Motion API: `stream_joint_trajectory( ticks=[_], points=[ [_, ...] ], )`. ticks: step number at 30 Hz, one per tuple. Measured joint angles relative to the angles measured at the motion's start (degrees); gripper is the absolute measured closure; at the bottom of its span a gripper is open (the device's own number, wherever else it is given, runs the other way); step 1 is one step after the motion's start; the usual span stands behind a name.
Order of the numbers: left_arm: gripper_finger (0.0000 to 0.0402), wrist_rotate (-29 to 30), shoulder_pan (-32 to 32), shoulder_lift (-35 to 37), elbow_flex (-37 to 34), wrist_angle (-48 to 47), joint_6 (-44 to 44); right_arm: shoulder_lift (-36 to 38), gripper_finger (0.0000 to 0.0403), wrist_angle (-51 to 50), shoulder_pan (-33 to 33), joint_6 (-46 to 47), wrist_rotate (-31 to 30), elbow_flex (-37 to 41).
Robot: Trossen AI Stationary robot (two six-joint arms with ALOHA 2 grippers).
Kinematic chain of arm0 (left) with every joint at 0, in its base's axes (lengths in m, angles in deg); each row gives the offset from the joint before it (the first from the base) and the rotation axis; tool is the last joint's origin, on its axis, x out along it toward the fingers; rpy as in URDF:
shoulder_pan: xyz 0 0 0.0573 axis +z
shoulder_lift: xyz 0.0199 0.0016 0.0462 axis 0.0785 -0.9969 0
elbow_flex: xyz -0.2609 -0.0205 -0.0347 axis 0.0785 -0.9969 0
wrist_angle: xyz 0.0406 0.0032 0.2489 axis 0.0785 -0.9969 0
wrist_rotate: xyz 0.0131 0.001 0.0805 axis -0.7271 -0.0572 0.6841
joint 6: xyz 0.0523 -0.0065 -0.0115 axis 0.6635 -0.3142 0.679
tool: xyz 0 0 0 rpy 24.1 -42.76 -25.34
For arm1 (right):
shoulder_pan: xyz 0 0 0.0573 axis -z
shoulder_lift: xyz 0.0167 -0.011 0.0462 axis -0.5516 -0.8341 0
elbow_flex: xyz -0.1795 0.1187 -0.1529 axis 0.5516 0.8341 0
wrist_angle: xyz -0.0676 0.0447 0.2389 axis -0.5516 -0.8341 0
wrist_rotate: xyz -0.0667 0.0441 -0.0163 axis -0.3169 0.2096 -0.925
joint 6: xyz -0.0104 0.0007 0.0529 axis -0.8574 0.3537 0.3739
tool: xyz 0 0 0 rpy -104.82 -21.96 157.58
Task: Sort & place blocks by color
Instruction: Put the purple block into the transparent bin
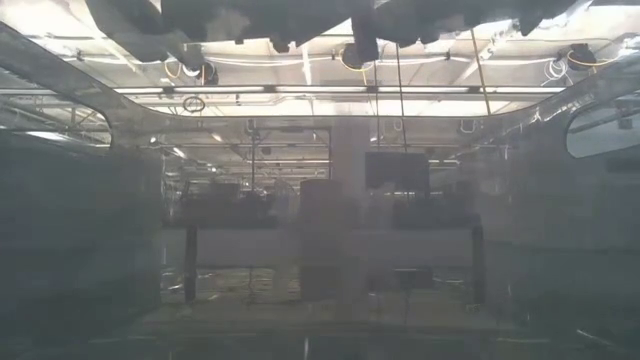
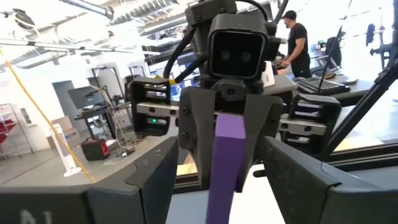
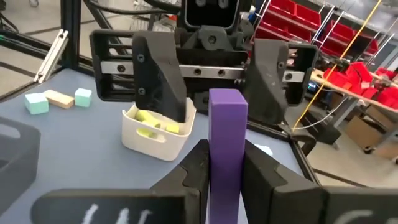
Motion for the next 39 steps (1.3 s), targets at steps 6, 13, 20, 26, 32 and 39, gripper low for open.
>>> stream_joint_trajectory(
  ticks=[6, 13, 20, 26, 32, 39],
  points=[
    [0.0204, -1.2, 0.8, 0.0, 0.0, 0.0, 0.8, 0.0, 0.0353, 1.4, 0.0, 0.0, 0.0, 0.0],
    [0.0240, -4.6, 2.8, 0.0, 0.0, 0.0, 0.0, -1.2, 0.0353, 2.3, 0.0, -0.2, 0.0, 0.0],
    [0.0250, -6.9, 3.1, 0.0, 0.0, 0.0, 0.6, -6.4, 0.0353, 9.4, 0.0, -2.9, 0.0, 0.0],
    [0.0300, -6.9, 3.1, 0.0, 0.0, -0.6, 0.4, -7.5, 0.0353, 11.9, 0.0, -2.5, -0.2, 0.0],
    [0.0346, -7.1, 3.4, 0.0, 0.0, -1.1, -0.1, -7.5, 0.0344, 10.7, 0.0, 3.6, -0.2, 0.1],
    [0.0346, -6.5, 6.0, -0.1, 0.0, 0.0, -2.3, -4.9, 0.0268, -1.9, 0.1, 6.4, -8.9, -0.1]
  ],
)
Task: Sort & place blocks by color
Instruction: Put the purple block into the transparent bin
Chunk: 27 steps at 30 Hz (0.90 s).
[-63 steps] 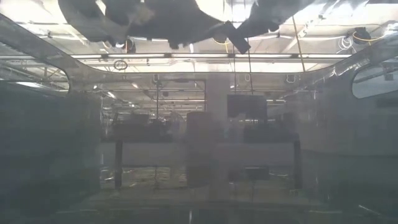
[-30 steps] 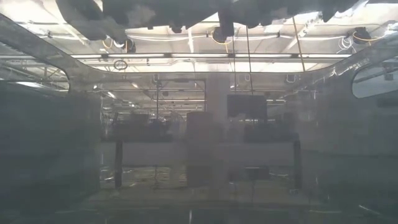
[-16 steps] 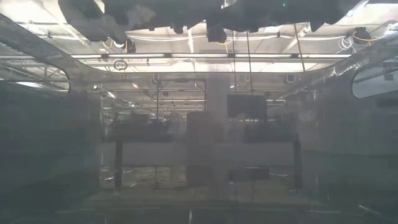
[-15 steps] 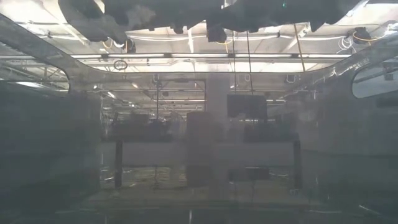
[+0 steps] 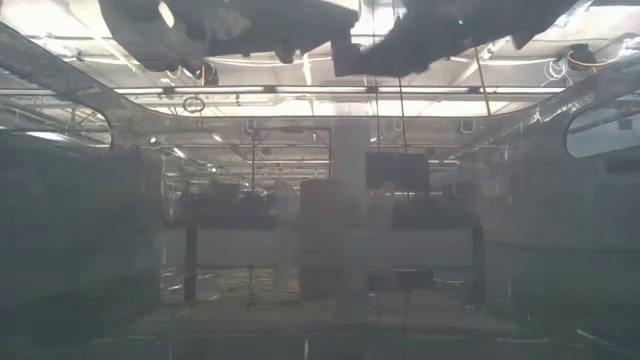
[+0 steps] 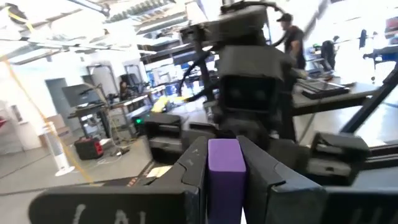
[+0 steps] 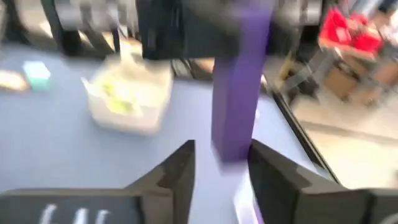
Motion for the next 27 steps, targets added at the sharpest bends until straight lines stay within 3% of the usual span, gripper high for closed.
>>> stream_joint_trajectory(
  ticks=[5, 10, 14, 20, 27],
  points=[
    [0.0344, 0.4, 3.4, 0.0, 0.0, 0.4, -1.6, 5.8, 0.0222, -14.6, 0.0, 0.3, -9.1, 0.1],
    [0.0343, 0.3, 8.6, 0.1, 0.0, -2.1, -4.4, 11.4, 0.0212, -25.1, 0.0, 7.6, -12.6, 0.1],
    [0.0343, 0.3, 12.7, -0.3, 0.0, -7.4, -8.9, 14.3, 0.0219, -28.1, 0.1, 11.9, -12.6, 0.1],
    [0.0342, 0.4, 15.4, -4.9, 0.0, -8.0, -13.7, 15.1, 0.0227, -27.3, 0.1, 12.2, -12.6, 0.1],
    [0.0328, 6.8, 16.2, -11.0, 0.0, -7.7, -20.4, 14.5, 0.0227, -27.2, 0.1, 13.1, -12.5, 0.1]
  ],
)
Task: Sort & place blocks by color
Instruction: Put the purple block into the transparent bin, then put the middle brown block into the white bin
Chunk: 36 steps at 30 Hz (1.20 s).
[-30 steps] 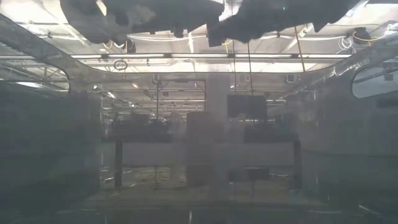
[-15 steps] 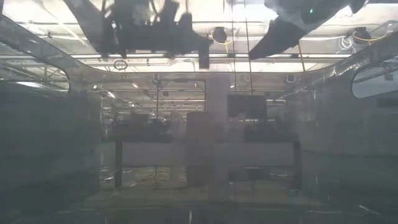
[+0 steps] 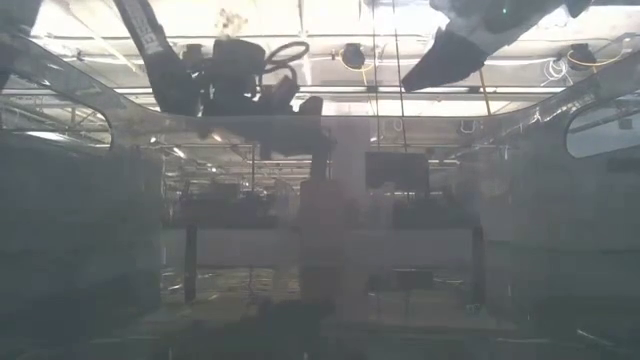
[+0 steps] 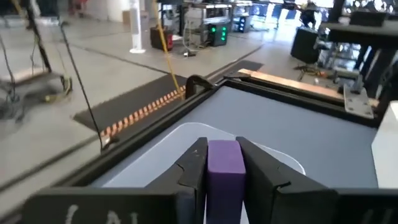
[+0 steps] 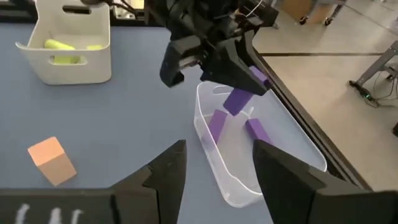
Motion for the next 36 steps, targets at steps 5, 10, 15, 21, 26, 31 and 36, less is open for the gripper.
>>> stream_joint_trajectory(
  ticks=[5, 10, 15, 21, 26, 31, 36],
  points=[
    [0.0295, 1.3, 0.1, -0.3, 0.0, -0.1, -3.9, -0.2, 0.0227, 0.1, 0.0, 4.2, 0.1, 0.0],
    [0.0260, 1.3, 0.0, -0.1, 0.0, 0.2, -4.0, -1.3, 0.0226, 0.2, -0.1, 4.9, 0.3, 0.0],
    [0.0223, 1.3, -0.3, 0.2, 0.0, 2.3, -4.0, -5.0, 0.0227, 2.0, -0.1, 4.9, 5.0, 0.0],
    [0.0198, 1.2, -2.1, 6.1, 0.0, -0.3, -3.3, -14.5, 0.0227, 12.0, -0.2, 3.2, 13.3, 0.0],
    [0.0195, 0.2, -5.1, 14.9, 0.0, -13.7, -1.6, -22.9, 0.0227, 21.5, -0.2, -2.2, 21.6, 0.0],
    [0.0195, 0.2, -8.7, 23.9, 0.0, -33.6, -2.6, -29.5, 0.0227, 30.1, -0.2, -2.4, 29.4, 0.0],
    [0.0195, 0.2, -12.5, 28.5, 0.0, -43.5, -7.3, -36.8, 0.0227, 41.8, -2.0, -1.1, 32.1, 0.0]
  ],
)
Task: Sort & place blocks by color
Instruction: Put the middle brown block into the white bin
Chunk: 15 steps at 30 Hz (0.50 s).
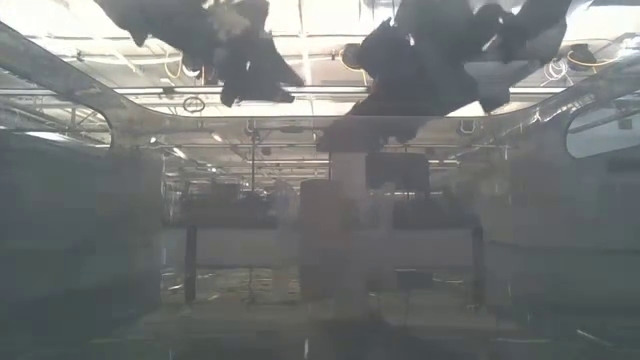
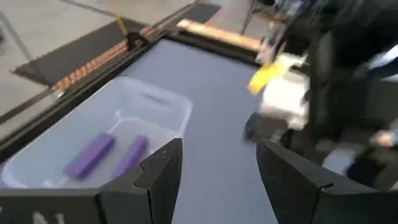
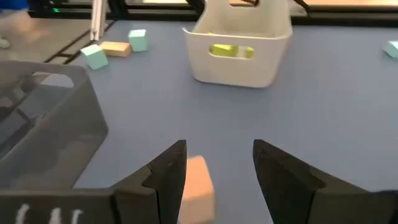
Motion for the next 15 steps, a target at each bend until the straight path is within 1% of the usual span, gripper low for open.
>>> stream_joint_trajectory(
  ticks=[4, 7, 15],
  points=[
    [0.0194, 1.0, -3.0, 0.8, 0.0, -1.5, -1.3, -5.1, 0.0223, 8.5, -1.9, 0.1, -0.3, 0.0],
    [0.0194, 2.3, -5.0, 0.8, 0.0, -1.5, -1.4, -7.2, 0.0212, 12.0, -3.1, 1.2, -0.4, 0.0],
    [0.0194, 5.8, -7.8, 0.8, 0.0, -1.8, -1.3, -10.0, 0.0191, 12.6, -4.1, 1.6, -0.7, 0.0]
  ],
)
